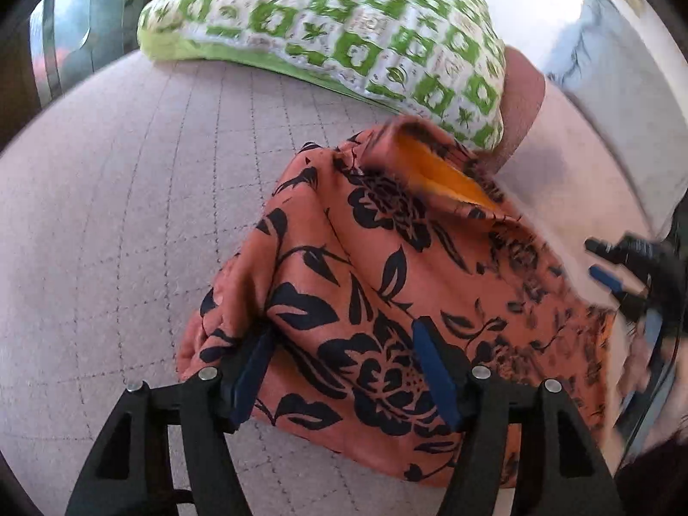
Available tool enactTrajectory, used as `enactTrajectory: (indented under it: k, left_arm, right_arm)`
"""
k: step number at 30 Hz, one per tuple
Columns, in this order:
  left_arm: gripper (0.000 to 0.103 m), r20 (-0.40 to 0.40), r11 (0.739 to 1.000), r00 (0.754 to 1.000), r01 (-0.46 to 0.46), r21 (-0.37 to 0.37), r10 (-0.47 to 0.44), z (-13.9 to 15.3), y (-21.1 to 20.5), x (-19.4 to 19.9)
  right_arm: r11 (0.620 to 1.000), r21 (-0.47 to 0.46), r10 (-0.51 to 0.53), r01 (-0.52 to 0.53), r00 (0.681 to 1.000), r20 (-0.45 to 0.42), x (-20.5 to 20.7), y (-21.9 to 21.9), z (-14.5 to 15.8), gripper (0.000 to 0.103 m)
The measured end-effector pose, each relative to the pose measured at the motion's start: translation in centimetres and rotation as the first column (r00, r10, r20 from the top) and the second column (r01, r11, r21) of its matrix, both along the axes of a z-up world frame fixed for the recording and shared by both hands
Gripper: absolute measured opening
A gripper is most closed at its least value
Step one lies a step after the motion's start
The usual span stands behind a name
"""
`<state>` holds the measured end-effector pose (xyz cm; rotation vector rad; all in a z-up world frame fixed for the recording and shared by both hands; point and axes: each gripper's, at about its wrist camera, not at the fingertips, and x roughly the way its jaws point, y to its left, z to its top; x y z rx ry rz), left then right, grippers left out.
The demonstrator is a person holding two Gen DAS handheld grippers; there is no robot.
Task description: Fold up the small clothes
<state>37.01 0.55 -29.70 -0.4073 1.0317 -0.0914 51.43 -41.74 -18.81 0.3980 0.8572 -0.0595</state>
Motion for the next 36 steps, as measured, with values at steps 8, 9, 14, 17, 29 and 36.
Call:
enactTrajectory:
  k: [8,9,14,17,29,36]
  left_arm:
    - [0.067,-0.033,0.988,0.998,-0.059,-0.142,0.055,0.3,3.2,-0.6]
    - [0.067,-0.040,0.990,0.998,-0.050,-0.132,0.045,0.2,3.2,-0.6]
    - [0.067,-0.061,0.998,0.998,0.028,-0.060,-0.032,-0.3,2.2,0.1]
    - [0.067,-0.067,0.998,0.997,0.032,-0.052,-0.035,-0.4,2.0,0.2]
    - [0.067,-0.070,0.999,0.997,0.014,-0.032,-0.016,-0.7,1.8,0.0]
    - [0.067,-0.038,0.999,0.999,-0.035,-0.030,0.034,1.2,2.5,-0.8]
  right_arm:
    - [0.921,0.057,0.390,-0.386,0.918,-0.073,-3.8,13.1,-3.0,0.044]
    - [0.917,0.055,0.399,-0.395,0.914,-0.080,-2.9,14.7,-3.6,0.044]
    - [0.936,-0.066,0.337,-0.346,0.934,-0.120,1.1,18.8,-6.6,0.049]
    - [0.943,-0.035,0.325,-0.331,0.938,-0.118,1.6,17.9,-5.5,0.049]
    - [0.981,-0.146,-0.152,0.126,0.972,-0.178,-8.3,-10.3,-3.2,0.048]
    - [0.896,0.061,-0.443,0.441,0.895,0.040,-19.6,-19.5,-1.7,0.049]
